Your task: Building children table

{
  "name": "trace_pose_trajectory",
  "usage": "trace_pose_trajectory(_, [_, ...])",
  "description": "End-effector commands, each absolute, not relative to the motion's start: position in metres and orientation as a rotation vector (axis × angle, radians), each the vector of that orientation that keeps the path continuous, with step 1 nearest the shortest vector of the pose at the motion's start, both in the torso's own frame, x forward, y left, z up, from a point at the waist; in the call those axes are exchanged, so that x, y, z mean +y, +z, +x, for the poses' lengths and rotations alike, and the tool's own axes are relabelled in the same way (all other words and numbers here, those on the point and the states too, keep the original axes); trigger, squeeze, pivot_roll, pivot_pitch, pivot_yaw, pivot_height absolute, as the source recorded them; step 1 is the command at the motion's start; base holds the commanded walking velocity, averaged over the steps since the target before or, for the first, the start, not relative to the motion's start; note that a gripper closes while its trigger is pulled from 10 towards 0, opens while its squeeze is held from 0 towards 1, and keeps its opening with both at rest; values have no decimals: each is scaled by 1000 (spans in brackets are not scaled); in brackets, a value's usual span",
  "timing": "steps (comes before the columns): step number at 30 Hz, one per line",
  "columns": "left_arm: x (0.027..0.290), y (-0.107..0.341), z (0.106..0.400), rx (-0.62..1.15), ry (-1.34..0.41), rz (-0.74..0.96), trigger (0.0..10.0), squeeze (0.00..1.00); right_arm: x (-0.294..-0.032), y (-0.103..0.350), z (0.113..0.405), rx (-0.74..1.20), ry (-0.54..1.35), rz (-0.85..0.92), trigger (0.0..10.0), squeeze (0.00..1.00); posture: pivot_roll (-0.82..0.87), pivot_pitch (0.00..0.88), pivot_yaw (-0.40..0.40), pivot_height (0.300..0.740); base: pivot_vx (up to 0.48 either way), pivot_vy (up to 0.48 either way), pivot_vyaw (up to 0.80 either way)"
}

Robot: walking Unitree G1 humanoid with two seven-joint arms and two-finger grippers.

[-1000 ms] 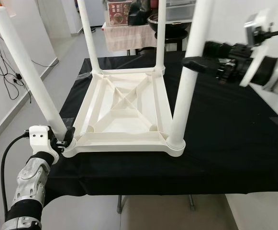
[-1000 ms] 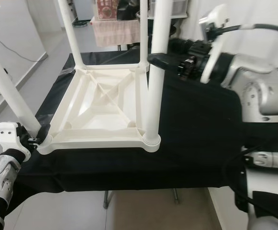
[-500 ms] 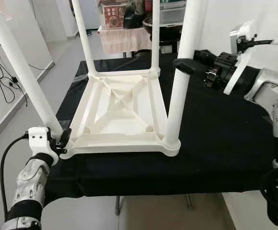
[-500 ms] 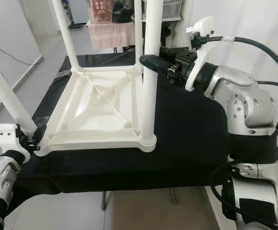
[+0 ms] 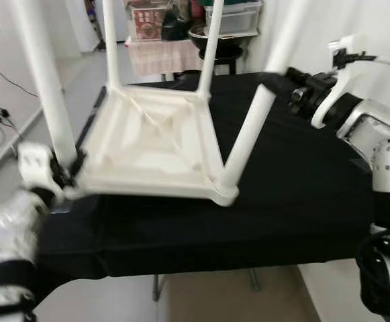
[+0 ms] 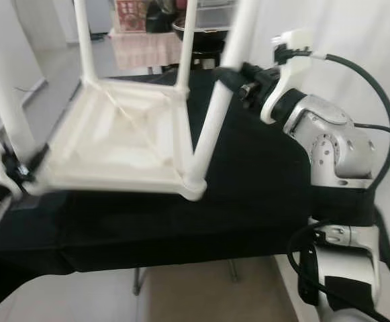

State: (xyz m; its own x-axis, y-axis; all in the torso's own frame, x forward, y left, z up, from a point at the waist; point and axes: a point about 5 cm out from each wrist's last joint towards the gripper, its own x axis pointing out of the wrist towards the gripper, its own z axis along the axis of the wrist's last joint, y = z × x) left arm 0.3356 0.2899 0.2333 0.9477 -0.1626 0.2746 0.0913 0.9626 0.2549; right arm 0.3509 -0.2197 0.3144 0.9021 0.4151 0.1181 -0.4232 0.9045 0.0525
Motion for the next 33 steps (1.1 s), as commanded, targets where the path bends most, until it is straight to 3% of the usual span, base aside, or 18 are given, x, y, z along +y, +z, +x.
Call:
trace_pose_trajectory(1, [299,333,319,-631,-108,323,0,0,-247,263,356,147,204,-27,0,0,-128,16,92,740,0,0,0])
trace_pose_trajectory(3, [285,391,315,-740,-194,428,0,0,-239,247,352,212,206,-55,0,0,-115,6,112,740,0,0,0])
trace_pose_trajectory(6, [278,416,311,-785,-230,477,0,0,-232,238,350,245,218,-62,0,0,-115,6,112,740,0,0,0])
trace_pose_trajectory(9, [228,498,300,-913,-434,625,0,0,-163,184,332,447,358,11,0,0,-82,5,138,740,0,0,0])
trace_pose_trajectory(11, [204,521,296,-939,-534,652,0,0,-134,160,322,553,393,44,3490,0,-67,9,149,740,0,0,0])
trace_pose_trajectory(12, [204,521,296,-939,-534,652,0,0,-134,160,322,553,393,44,3490,0,-67,9,149,740,0,0,0])
trace_pose_trajectory(13, [188,529,298,-945,-593,657,0,0,-117,149,318,612,414,92,5686,0,-53,16,160,740,0,0,0])
trace_pose_trajectory(14, [168,535,301,-939,-670,663,0,0,-98,139,314,681,432,150,10000,0,-47,23,165,740,0,0,0])
trace_pose_trajectory(16, [154,538,302,-934,-721,670,0,0,-86,133,310,726,446,189,10000,0,-43,26,168,740,0,0,0])
trace_pose_trajectory(18, [124,532,308,-907,-856,678,0,0,-63,127,306,765,463,205,10000,0,-36,41,175,740,0,0,0])
trace_pose_trajectory(22, [100,516,316,-853,-1002,676,0,0,-51,130,307,731,473,161,10000,0,-34,51,182,740,0,0,0])
trace_pose_trajectory(24, [87,497,323,-777,-1124,693,0,0,-54,146,313,621,469,108,10000,0,-38,73,196,740,0,0,0])
trace_pose_trajectory(29, [99,479,329,-718,-1169,678,0,0,-91,180,331,435,368,-47,10000,0,-45,79,193,740,0,0,0])
trace_pose_trajectory(33, [108,477,330,-723,-1147,661,0,0,-99,184,334,427,333,-46,10000,0,-45,78,183,740,0,0,0])
